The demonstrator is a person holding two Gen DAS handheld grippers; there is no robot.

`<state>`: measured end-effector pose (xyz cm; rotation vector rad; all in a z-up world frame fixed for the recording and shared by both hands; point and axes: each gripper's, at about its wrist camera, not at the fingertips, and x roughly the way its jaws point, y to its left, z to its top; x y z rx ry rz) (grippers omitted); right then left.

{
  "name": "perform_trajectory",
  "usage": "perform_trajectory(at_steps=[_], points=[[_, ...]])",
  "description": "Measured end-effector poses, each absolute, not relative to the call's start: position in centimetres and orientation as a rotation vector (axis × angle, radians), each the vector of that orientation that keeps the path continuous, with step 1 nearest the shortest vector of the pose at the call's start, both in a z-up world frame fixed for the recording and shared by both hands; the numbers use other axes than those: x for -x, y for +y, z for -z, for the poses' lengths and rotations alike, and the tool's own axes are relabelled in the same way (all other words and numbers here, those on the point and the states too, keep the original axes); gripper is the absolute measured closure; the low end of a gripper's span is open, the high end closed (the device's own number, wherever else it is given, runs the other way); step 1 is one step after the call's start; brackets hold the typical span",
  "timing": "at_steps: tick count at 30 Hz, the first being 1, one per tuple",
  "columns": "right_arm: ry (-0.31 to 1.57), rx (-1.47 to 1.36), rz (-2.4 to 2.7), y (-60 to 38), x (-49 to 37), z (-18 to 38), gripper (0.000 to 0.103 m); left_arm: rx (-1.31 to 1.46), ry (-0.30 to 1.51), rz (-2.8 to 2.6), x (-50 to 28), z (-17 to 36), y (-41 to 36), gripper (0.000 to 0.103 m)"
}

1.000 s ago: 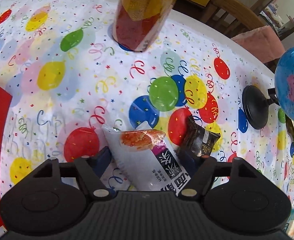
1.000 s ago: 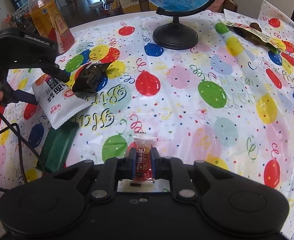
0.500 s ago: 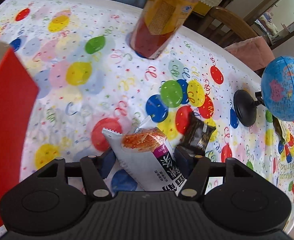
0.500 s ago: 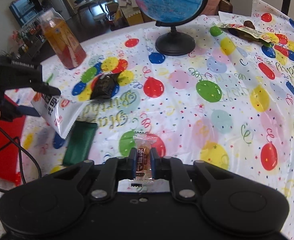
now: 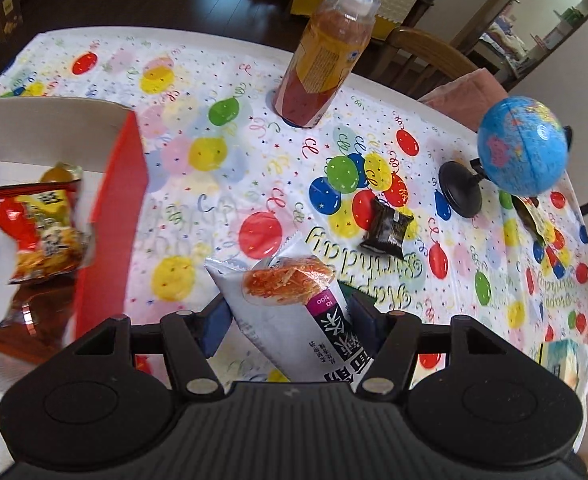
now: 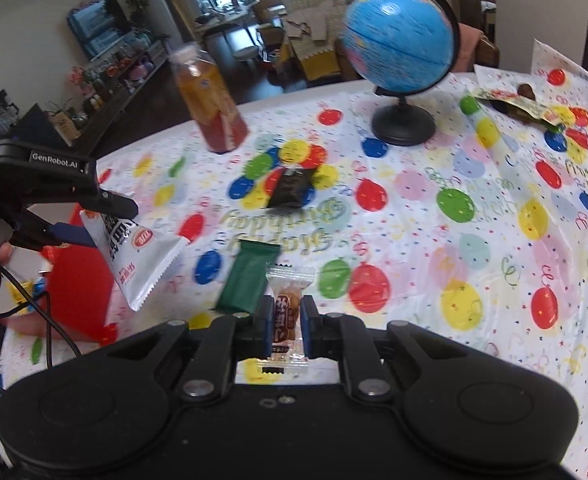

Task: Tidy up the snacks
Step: 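Carry the white bag and red candy with both grippers over the red box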

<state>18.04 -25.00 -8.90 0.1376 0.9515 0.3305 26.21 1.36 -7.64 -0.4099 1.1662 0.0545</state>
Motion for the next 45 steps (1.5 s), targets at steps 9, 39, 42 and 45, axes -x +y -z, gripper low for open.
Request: perform_trajectory(at_steps=[9,39,42,45], points=[[0.913,-0.107,-0.427,-21.0,-16.1,5.9,0.092,0.355,1.146,-0.027,-21.8,4.8,4.6,0.040],[0.902,0.004,-0.576,0.5,-14.9,3.7,0.092,0.294,1.012,-0.181,-15.0,0.4,25.3,0.040],[0.914,-0.003,-0.570,2.2,-15.3,4.4,0.091,0.269,1.007,-0.206,-14.9,0.7,27.2,0.040],[0.924,-0.004,-0.568,4.2,-15.4,5.0,0.091,0.241,0.995,-0.231,-15.2,0.9,29.0,0.040]])
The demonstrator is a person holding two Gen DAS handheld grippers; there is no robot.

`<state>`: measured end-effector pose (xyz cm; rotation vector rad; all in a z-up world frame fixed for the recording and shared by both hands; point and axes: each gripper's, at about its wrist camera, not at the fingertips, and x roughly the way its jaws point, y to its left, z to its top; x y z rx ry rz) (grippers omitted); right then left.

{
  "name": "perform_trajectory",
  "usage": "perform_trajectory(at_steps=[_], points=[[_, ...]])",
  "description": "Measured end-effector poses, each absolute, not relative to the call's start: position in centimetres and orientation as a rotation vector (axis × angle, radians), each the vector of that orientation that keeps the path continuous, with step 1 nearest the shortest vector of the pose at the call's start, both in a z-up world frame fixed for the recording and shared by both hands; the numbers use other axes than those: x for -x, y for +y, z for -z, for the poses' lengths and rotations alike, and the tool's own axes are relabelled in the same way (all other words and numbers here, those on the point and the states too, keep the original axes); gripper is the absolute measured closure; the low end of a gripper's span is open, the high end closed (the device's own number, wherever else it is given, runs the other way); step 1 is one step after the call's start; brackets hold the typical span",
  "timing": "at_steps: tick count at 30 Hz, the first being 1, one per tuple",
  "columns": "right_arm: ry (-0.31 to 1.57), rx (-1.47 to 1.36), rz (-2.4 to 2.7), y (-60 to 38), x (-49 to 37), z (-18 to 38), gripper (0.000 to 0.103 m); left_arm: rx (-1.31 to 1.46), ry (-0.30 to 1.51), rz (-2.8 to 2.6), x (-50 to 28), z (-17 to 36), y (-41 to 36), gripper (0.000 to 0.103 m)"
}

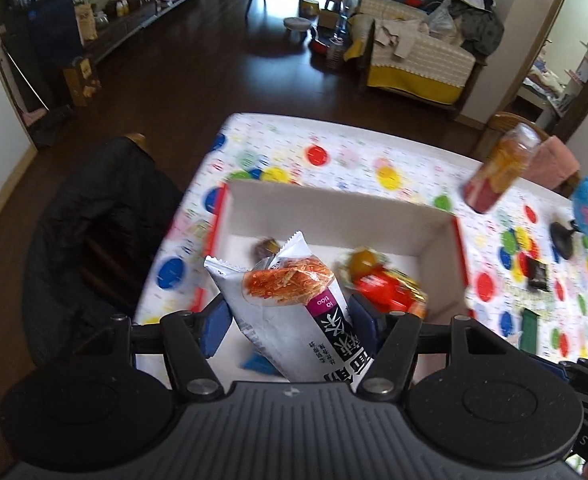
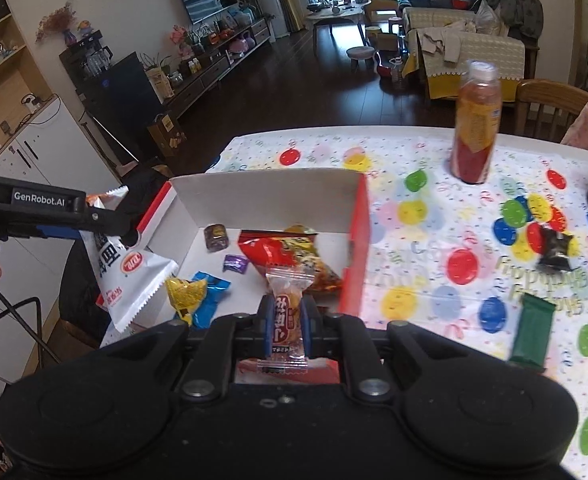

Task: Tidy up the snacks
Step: 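Carry the white bag and red candy with both grippers over the red box, then open both grippers to drop the white bag and red candy in the box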

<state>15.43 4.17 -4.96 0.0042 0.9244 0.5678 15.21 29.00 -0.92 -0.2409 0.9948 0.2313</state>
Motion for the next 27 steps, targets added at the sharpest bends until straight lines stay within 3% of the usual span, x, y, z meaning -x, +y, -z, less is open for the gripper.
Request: perform_trajectory(at_steps=[9,27], points=[[0.969,0.047,-0.570,10.0,-16.4,7.6,0.091,0.119,0.987,-0.296,-18.0,3.3,32.2,0.039],[1.089,0.064,-0.550,14.5,-17.6,12.6,0.091,-0.060,1.061,-0.211,-23.4,8.4,29.6,0.039]])
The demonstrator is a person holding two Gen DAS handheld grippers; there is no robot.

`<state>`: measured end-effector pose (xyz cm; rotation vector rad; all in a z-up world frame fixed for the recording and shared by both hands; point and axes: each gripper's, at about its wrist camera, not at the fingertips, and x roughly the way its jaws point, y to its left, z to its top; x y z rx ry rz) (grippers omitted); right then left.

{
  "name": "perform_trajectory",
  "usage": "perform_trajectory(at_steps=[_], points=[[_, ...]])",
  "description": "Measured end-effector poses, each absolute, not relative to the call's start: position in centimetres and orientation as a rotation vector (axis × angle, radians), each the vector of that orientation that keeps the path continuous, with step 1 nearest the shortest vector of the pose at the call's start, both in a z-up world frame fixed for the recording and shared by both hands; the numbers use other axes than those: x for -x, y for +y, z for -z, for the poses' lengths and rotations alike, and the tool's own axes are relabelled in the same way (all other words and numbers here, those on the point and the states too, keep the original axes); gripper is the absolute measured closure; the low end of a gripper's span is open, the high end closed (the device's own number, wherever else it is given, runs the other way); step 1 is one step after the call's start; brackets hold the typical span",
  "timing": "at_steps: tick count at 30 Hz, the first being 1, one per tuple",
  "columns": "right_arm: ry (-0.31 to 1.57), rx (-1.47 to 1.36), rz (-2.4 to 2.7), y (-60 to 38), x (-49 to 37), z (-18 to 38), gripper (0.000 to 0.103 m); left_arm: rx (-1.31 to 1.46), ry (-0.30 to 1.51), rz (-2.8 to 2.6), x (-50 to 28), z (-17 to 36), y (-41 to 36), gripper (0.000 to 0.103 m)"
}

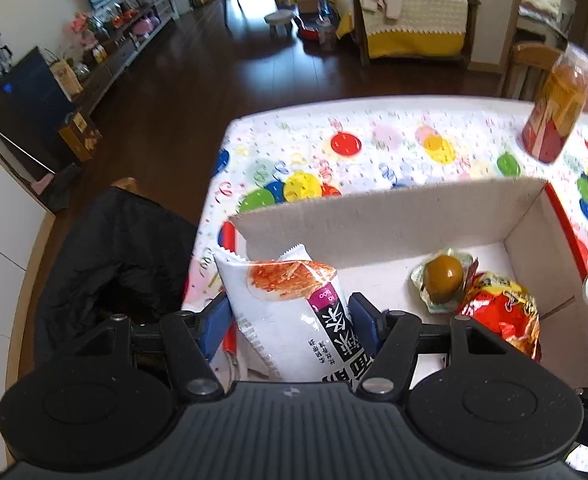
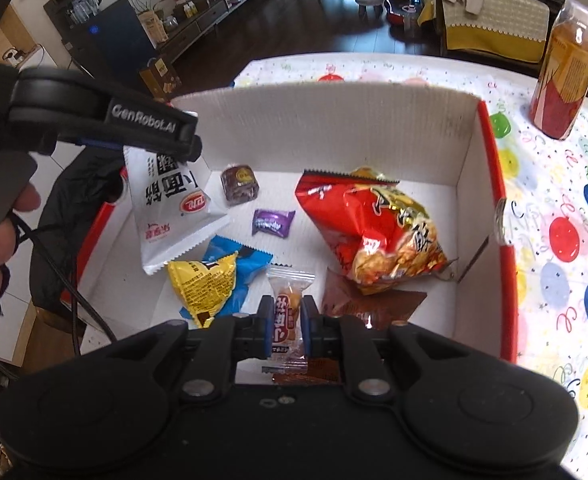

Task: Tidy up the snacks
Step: 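Open both grippers to drop the white bag and red candy in the box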

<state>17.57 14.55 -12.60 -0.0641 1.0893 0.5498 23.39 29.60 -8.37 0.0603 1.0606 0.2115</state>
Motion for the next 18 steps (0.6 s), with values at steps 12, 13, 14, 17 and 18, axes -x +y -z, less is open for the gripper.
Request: perform_trajectory(at_steps=[12,13,14,17,18], points=[[1.116,0.057,-0.520,14.2,-17.4,13.1,0.078,0.007,1.155,-0.200,-23.9,9.5,30.1,0.039],[1.115,0.053,-0.520,14.1,-17.3,13.0,0.078,0.009,1.157,-0.200,-23.8,9.5,30.1,0.039],[1.113,0.049,-0.521,14.0,-17.3,12.9,0.077,0.011,1.159,-0.202,-23.7,9.4,30.0,0.039],[1.106,0.042,-0.521,13.6,-17.2,12.4,0.074,0.031,1.160,-0.201,-23.3,9.1,30.1,0.039],[1.102,0.038,-0.522,13.5,-17.0,12.2,0.073,0.035,1.158,-0.202,-23.2,9.0,30.1,0.039]])
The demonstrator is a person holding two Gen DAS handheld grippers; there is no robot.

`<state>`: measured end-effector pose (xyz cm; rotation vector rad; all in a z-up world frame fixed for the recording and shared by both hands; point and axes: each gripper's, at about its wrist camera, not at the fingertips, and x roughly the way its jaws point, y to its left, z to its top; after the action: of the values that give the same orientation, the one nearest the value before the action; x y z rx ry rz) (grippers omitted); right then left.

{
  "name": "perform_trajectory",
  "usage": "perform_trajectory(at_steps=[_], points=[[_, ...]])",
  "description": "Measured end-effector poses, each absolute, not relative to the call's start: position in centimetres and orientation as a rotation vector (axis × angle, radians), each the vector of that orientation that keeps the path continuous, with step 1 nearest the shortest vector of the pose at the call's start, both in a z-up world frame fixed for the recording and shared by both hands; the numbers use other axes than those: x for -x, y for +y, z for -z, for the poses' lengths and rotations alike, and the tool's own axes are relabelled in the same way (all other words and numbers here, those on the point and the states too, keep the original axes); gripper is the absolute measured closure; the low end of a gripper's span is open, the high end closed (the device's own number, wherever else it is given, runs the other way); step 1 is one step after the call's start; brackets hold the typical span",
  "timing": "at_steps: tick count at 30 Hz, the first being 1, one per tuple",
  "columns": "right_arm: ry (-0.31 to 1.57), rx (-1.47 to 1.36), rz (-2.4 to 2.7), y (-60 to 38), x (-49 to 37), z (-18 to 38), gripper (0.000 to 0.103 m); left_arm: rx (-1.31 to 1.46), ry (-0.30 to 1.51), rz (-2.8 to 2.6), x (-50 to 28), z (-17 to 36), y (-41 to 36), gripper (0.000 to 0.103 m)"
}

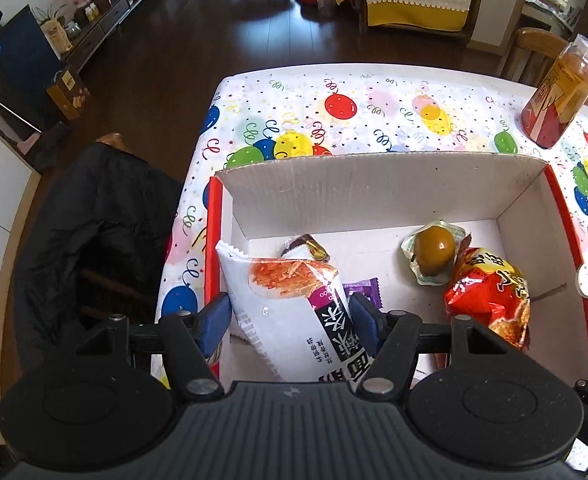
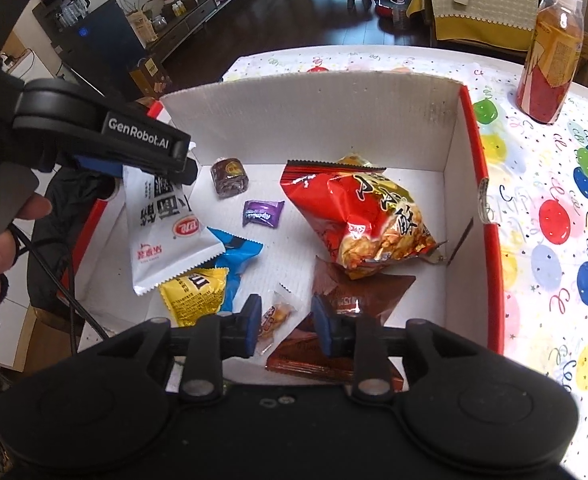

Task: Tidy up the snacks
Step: 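Open both grippers to drop the white bag and red candy in the box, then withdraw both tools from the box toward the green bar and black candy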

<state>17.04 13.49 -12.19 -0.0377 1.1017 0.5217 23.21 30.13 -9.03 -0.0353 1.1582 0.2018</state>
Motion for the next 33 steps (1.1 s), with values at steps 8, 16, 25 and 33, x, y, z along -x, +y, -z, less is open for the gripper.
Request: perform_trajectory(at_steps=[8,16,25,33], points=[[1.056,0.016,-0.533,12.4,-15.9,10.2,0.062,0.057,1.115,-0.198,-21.6,7.2,30.1,0.032],[1.002,-0.001,-0.547,10.9,-14.3,7.8,0.050,0.078,1.053,-0.175,-19.1,4.7,29.3,0.032],[0.923,-0.026,-0.556,8.0,-12.2,5.0,0.038,0.085,0.965,-0.124,-16.0,1.5,26.4,0.032],[0.871,-0.039,-0.545,4.0,-10.6,3.3,0.021,0.082,0.909,-0.090,-14.1,0.0,22.6,0.025]])
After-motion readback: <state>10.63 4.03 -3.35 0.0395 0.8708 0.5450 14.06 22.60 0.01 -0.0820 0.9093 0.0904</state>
